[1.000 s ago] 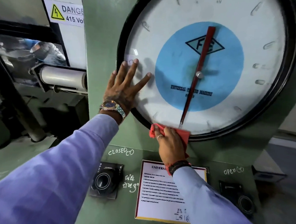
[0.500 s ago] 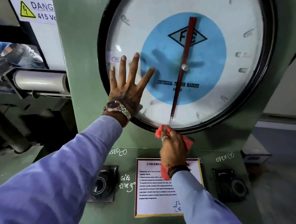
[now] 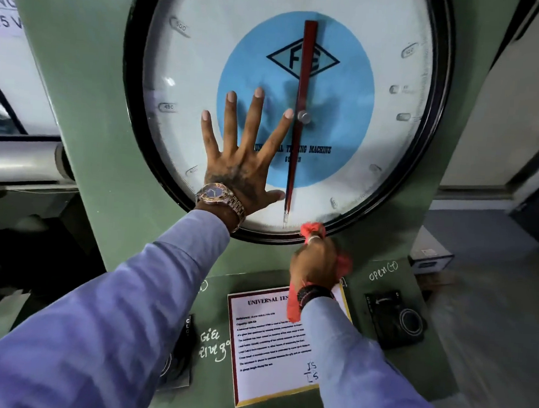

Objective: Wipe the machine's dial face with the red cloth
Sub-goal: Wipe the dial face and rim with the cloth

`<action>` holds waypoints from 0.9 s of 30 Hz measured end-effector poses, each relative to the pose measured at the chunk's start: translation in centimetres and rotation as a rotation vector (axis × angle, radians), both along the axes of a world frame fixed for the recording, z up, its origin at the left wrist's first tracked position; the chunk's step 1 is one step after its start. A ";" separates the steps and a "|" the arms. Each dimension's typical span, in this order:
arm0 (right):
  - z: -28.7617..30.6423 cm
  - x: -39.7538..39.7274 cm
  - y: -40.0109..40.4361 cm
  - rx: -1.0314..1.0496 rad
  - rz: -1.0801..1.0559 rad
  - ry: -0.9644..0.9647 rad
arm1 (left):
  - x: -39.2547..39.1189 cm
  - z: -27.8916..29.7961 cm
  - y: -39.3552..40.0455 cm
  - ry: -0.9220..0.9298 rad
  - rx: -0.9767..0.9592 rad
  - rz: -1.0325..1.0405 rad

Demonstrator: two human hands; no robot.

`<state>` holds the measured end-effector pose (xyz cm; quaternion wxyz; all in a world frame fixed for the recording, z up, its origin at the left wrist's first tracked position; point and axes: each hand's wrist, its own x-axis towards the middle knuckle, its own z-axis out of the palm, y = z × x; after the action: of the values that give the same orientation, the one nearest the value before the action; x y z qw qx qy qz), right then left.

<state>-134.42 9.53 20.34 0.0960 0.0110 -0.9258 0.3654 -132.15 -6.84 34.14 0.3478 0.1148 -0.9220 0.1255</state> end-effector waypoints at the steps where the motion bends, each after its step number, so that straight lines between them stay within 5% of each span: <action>1: 0.3 0.4 -0.4 -0.018 0.000 0.020 | -0.3 0.0 0.3 -0.003 0.000 -0.012; 7: -0.9 1.5 -1.6 -0.266 0.168 -0.097 | -2.4 0.4 2.6 0.010 0.015 -0.072; 11: 1.0 -2.8 1.9 -0.267 -0.036 -0.032 | -3.3 0.3 2.9 0.014 0.063 -0.071; 15: 1.2 -3.8 2.6 0.012 -0.118 0.067 | -3.8 0.1 3.0 0.022 0.024 -0.061; 20: -0.4 -1.0 0.8 -0.311 0.045 0.005 | -4.4 1.7 4.6 0.044 0.097 -0.024; 27: 4.1 -8.4 5.2 -0.111 -0.109 0.015 | -6.4 4.8 4.2 0.120 0.024 -0.079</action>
<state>-142.80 14.77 24.39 0.1233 -0.0418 -0.9026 0.4103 -138.52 -2.62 38.96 0.4057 0.0898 -0.9047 0.0935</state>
